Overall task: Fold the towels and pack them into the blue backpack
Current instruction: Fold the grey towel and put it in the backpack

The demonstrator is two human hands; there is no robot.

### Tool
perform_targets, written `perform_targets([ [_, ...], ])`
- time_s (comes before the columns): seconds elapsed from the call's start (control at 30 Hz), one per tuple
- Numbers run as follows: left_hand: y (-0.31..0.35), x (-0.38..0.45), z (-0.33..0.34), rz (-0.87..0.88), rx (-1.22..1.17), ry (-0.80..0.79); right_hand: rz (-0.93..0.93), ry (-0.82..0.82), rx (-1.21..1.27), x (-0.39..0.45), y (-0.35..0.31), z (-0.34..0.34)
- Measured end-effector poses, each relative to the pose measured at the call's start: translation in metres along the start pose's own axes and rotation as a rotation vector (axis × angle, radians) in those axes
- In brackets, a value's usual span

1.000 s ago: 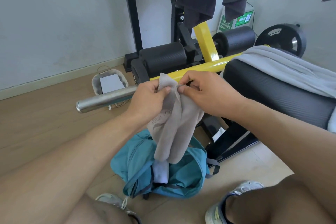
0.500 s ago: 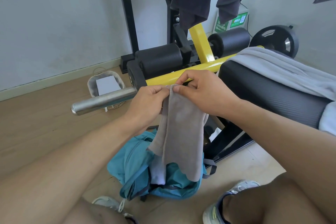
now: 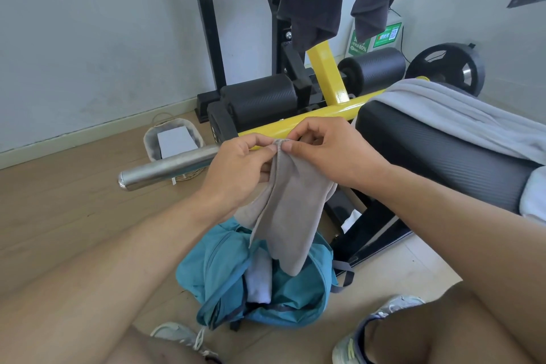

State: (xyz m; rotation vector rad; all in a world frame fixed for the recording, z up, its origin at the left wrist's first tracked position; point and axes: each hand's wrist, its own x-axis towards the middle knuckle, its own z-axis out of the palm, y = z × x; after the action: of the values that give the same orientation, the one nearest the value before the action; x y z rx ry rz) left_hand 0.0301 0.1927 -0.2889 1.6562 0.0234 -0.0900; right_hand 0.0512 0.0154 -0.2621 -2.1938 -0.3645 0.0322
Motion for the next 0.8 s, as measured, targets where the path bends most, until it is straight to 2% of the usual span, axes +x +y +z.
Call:
perform_targets([
  [0.33, -0.0002, -0.0016, -0.0031, 0.014, -0.03, -0.039, 0.055, -0.019, 0.094, -0.001, -0.0006, 0.0007],
  [0.53, -0.0031, -0.002, -0.0042, 0.078, -0.002, -0.032, 0.081, -0.025, 0.123, -0.0016, -0.0008, 0.0],
  [0.7, -0.003, 0.0004, -0.0041, -0.014, -0.097, -0.028, 0.07, -0.043, 0.097, -0.0013, 0.0017, 0.0002],
  [0.8, -0.0051, 0.0018, -0.0051, -0.028, -0.063, -0.039, 0.07, -0.068, 0.089, 0.0, 0.0053, 0.0028],
])
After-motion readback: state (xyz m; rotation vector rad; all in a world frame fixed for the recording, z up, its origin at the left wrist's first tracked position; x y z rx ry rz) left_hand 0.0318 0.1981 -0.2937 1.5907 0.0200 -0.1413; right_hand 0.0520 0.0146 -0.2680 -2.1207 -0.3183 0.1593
